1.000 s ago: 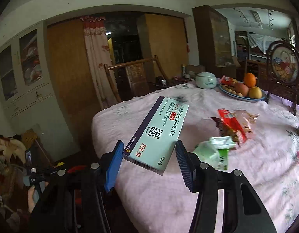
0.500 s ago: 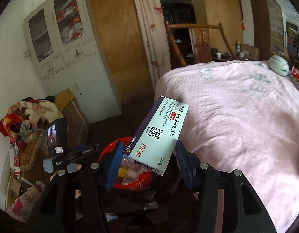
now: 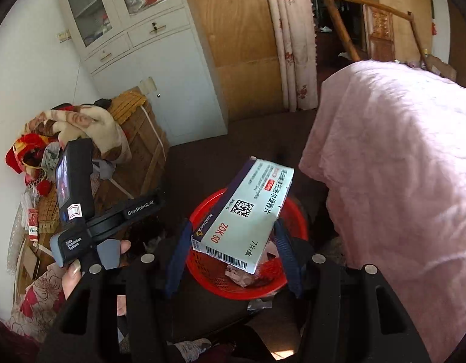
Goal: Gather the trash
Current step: 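Lower the white medicine box into the red basket and open the right tool, then move both tools back from the basket to the table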
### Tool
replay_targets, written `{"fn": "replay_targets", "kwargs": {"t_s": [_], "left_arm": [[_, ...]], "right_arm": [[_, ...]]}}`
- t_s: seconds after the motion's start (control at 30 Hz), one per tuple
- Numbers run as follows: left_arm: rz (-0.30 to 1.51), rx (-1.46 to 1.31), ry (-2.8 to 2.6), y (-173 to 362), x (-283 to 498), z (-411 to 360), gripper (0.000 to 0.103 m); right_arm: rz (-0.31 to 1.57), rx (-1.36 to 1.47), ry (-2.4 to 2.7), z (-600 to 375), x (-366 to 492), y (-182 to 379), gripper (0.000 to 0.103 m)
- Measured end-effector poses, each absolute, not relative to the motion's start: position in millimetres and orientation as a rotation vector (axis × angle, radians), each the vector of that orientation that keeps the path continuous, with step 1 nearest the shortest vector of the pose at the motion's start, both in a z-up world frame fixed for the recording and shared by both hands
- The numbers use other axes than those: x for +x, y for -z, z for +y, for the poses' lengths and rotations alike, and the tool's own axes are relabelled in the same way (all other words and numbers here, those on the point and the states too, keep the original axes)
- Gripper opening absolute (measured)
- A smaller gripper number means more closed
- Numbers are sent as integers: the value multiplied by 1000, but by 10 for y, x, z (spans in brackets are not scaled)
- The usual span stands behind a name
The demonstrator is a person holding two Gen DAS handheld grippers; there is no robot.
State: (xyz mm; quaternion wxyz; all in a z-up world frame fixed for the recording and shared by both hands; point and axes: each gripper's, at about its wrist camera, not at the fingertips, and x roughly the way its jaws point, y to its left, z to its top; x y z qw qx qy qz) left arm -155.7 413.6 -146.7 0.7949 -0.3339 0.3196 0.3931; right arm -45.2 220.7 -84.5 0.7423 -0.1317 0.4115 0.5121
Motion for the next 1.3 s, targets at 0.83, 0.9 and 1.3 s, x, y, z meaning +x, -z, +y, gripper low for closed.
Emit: {"fn": "replay_targets", "kwargs": {"t_s": [0.83, 0.9, 1.3], "left_arm": [[720, -571, -727, 1373, -1257, 3584, 96], [710, -548, -700, 1314, -1232, 3463, 96], [714, -307, -537, 1150, -1069, 2627, 96]], "right_arm": [[740, -156, -945, 1238, -380, 515, 82], [719, -138, -921, 1093, -389, 426, 82], [552, -62, -680, -42, -487, -28, 97]]}}
